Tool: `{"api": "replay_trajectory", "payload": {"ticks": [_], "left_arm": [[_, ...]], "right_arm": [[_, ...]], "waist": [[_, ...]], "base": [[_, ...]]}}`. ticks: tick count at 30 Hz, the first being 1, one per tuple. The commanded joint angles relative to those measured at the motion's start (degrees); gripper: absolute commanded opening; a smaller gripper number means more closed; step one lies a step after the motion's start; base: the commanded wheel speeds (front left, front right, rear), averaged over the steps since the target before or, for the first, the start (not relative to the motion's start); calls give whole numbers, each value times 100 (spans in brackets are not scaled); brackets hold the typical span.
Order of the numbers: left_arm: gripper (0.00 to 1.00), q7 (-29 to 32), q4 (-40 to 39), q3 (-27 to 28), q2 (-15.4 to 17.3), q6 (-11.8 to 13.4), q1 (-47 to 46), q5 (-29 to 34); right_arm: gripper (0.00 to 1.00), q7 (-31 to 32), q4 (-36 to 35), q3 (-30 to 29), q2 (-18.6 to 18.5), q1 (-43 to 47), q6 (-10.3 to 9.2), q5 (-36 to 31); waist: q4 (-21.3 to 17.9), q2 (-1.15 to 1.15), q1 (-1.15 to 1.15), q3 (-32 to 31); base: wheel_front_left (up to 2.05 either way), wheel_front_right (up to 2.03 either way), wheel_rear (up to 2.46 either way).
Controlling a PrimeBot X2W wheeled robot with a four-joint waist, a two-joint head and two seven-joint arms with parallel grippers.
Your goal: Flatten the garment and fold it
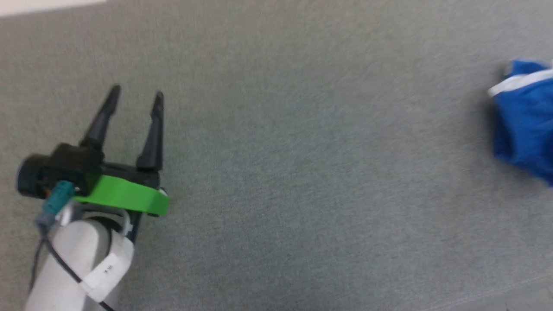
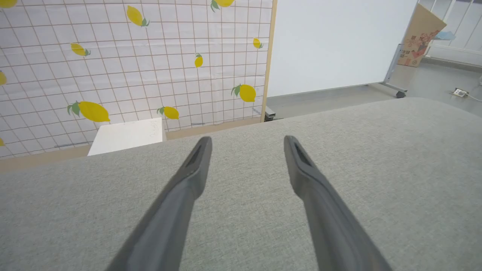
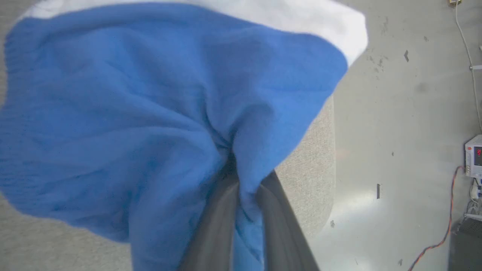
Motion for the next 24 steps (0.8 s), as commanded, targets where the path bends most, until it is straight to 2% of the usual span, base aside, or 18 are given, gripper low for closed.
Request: {"api": "replay_trajectory", "payload": {"ticks": [1,6,12,13,19,24], "left_arm": [[100,61,-141,65,116,72,-102,40],[100,273,-601,239,355,138,-95,66],[100,561,-1013,386,590,208,22,88],[100,608,-1069,404,624,218,45,91],[100,749,-1256,465,735,263,129,95],[100,717,-1164,426,694,269,166,44]], "right_arm": [[0,-65,58,-150,-69,-165,-10,-107],[0,-92,280,-684,-249,-442,-10,-420],[2,-209,432,-1319,-165,-732,-10,-795],[100,-216,459,-1441,-137,-763,-10,-877],[100,-438,456,-1970,129,-909,-10,-1291],[100,-984,244,-2122,364,-1136,-10,-1234]], "waist": [[290,0,0,976],[263,0,0,1291],[166,0,0,1499],[147,0,0,1526],[58,0,0,1568],[19,0,0,1371]], "base": [[0,0,0],[0,0,0],[0,0,0],[0,0,0],[0,0,0],[0,0,0]]}}
